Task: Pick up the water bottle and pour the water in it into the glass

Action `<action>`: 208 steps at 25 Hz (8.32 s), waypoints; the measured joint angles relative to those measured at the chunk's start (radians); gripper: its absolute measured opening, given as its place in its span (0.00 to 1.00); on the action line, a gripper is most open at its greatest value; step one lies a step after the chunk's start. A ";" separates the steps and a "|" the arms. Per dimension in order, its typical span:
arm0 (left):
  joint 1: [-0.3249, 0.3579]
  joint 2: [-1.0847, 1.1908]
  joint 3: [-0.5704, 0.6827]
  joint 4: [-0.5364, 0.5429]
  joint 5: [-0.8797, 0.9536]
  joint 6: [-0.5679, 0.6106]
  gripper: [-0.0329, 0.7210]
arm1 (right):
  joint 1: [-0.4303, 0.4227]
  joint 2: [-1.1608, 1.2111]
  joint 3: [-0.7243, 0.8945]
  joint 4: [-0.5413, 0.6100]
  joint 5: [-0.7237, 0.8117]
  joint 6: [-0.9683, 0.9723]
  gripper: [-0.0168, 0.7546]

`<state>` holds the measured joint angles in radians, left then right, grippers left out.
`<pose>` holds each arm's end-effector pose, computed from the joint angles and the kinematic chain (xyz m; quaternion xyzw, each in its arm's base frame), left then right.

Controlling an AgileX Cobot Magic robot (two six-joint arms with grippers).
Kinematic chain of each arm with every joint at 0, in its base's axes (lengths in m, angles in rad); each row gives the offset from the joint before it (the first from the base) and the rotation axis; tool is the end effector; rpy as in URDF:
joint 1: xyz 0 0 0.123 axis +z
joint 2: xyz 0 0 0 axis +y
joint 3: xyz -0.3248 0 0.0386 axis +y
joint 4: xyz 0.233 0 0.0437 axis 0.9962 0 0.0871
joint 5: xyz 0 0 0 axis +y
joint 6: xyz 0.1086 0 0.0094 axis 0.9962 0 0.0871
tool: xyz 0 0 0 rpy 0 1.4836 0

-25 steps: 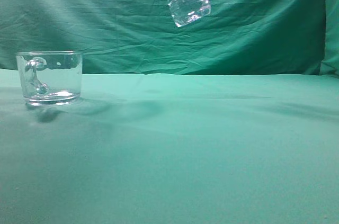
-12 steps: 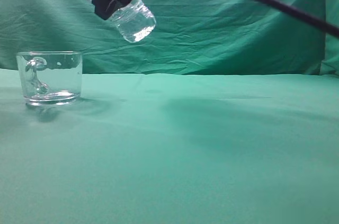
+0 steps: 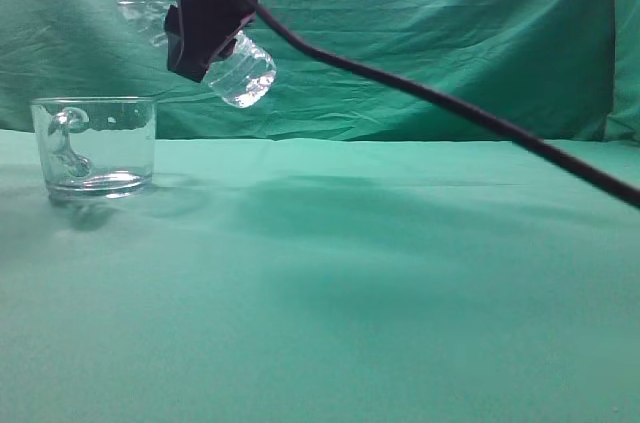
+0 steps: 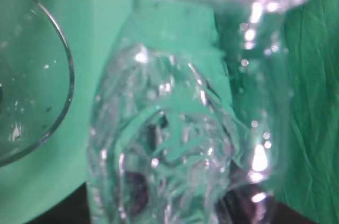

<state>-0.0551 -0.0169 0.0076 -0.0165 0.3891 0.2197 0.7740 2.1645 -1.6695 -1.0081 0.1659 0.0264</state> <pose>0.0115 -0.0013 0.1704 0.1057 0.7956 0.0420 0.5950 0.3928 0.3626 0.2469 -0.6348 0.5771 -0.1112 0.5016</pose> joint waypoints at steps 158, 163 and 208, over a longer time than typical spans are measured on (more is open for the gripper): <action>-0.002 0.000 0.000 0.000 0.000 0.000 0.04 | -0.518 -0.667 1.142 0.553 -0.754 0.266 0.42; -0.002 0.000 0.000 0.000 0.000 0.000 0.04 | -0.518 -0.478 1.143 0.614 -0.985 0.146 0.42; -0.002 0.000 0.000 0.000 0.000 0.000 0.04 | -0.521 -1.327 1.135 0.439 -0.401 0.468 0.10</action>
<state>-0.0570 -0.0169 0.0076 -0.0165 0.3891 0.2197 0.2534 0.8373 -0.5344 -0.5696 -0.2355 0.4942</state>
